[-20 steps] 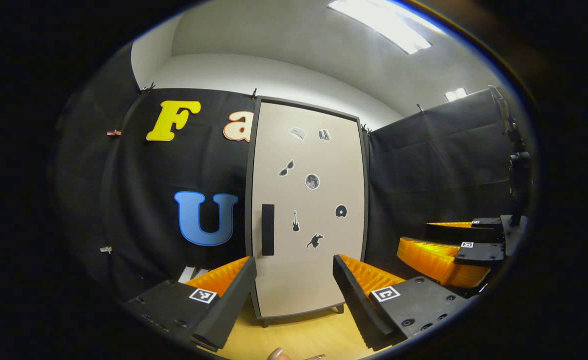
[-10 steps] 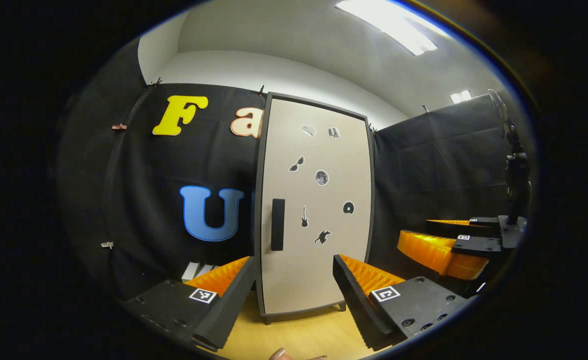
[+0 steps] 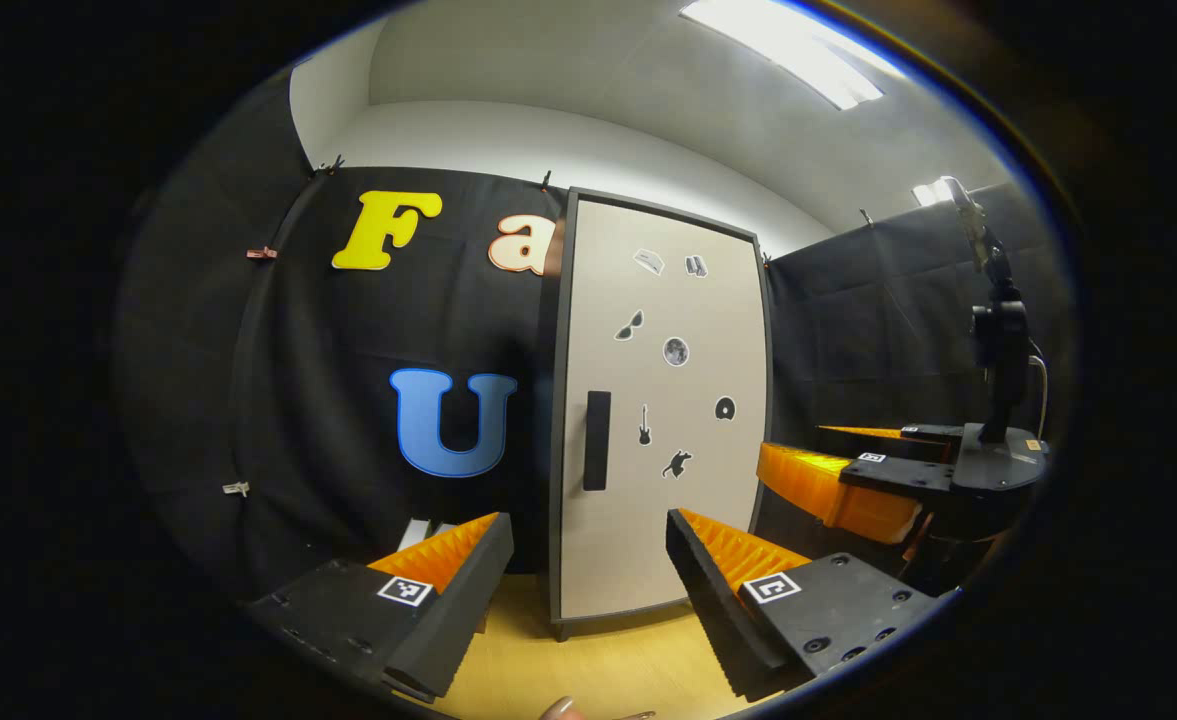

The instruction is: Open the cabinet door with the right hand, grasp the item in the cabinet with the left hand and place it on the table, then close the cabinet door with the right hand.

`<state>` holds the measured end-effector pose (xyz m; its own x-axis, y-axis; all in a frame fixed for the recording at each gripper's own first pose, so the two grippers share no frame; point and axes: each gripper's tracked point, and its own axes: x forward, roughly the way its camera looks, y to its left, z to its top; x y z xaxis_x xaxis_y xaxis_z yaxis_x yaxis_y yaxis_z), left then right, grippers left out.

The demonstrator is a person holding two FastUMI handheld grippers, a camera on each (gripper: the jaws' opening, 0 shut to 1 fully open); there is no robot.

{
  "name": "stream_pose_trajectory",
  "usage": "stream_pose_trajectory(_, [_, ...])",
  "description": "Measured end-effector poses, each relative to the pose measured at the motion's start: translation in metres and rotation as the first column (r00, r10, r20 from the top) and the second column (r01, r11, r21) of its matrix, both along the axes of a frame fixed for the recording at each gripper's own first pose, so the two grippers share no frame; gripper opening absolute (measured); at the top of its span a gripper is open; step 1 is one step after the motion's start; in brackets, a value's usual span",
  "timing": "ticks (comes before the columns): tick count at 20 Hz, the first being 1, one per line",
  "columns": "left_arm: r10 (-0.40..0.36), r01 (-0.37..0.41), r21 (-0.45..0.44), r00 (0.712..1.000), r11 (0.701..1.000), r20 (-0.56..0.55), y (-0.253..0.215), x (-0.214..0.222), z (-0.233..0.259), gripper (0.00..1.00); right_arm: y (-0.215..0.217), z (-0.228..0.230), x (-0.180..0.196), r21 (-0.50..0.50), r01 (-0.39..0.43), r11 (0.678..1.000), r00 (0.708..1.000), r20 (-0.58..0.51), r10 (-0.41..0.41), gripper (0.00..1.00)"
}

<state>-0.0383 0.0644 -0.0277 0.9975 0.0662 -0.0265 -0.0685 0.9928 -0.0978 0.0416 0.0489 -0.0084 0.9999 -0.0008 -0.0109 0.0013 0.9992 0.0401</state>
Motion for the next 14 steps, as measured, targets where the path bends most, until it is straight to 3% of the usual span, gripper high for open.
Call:
stream_pose_trajectory(8, [0.023,-0.023,-0.007,1.000,1.000,-0.016,0.022,-0.012,-0.010,0.97,0.028,-0.004,0.036,0.003,-0.011,1.000,1.000,0.010,0.011,0.97])
stream_pose_trajectory(14, [0.058,-0.060,-0.061,0.998,0.996,-0.035,0.031,-0.002,-0.024,0.97,0.054,-0.009,0.086,0.012,-0.051,0.999,0.999,0.015,0.051,0.97])
